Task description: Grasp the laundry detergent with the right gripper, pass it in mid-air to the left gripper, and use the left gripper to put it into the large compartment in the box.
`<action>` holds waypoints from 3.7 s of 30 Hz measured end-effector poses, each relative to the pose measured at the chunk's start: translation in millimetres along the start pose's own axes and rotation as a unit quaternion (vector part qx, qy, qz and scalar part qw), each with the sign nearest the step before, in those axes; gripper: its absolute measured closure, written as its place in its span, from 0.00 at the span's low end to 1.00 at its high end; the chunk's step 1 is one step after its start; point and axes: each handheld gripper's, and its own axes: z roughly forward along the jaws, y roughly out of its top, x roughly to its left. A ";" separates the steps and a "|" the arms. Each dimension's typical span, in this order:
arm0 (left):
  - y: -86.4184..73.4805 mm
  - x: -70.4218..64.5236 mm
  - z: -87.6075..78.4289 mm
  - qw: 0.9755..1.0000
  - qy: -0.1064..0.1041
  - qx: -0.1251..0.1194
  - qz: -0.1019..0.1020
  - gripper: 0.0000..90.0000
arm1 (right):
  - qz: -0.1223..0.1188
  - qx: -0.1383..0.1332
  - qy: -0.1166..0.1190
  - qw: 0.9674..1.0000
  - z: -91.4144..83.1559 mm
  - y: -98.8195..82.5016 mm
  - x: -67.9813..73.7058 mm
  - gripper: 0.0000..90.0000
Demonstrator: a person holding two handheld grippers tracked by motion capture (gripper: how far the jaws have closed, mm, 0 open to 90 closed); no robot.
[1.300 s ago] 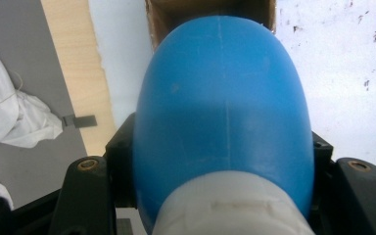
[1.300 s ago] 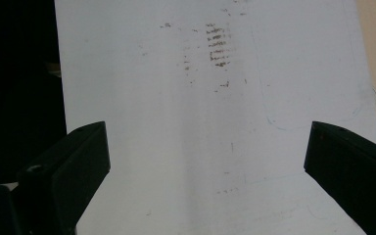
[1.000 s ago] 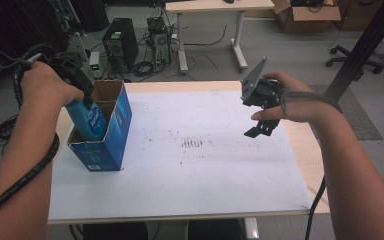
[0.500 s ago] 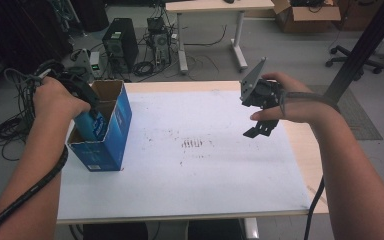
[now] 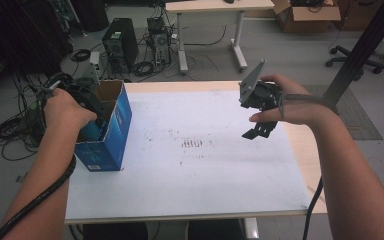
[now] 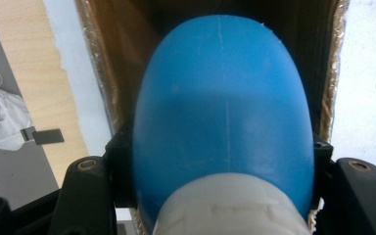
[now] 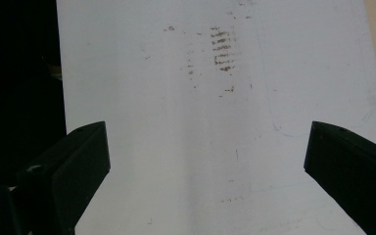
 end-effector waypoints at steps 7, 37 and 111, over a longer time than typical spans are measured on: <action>1.7 -1.9 7.3 1.000 0.003 -0.004 0.004 0.43 | 0.001 0.001 -0.001 1.000 -0.8 -0.9 -0.1 0.03; 3.5 -0.1 31.7 1.000 0.009 0.004 0.007 0.43 | 0.004 0.003 0.003 1.000 4.5 -2.9 -0.3 0.03; -15.9 -23.6 -40.9 0.993 0.036 -0.095 0.055 0.09 | 0.010 -0.006 0.001 1.000 4.9 -10.8 2.4 0.03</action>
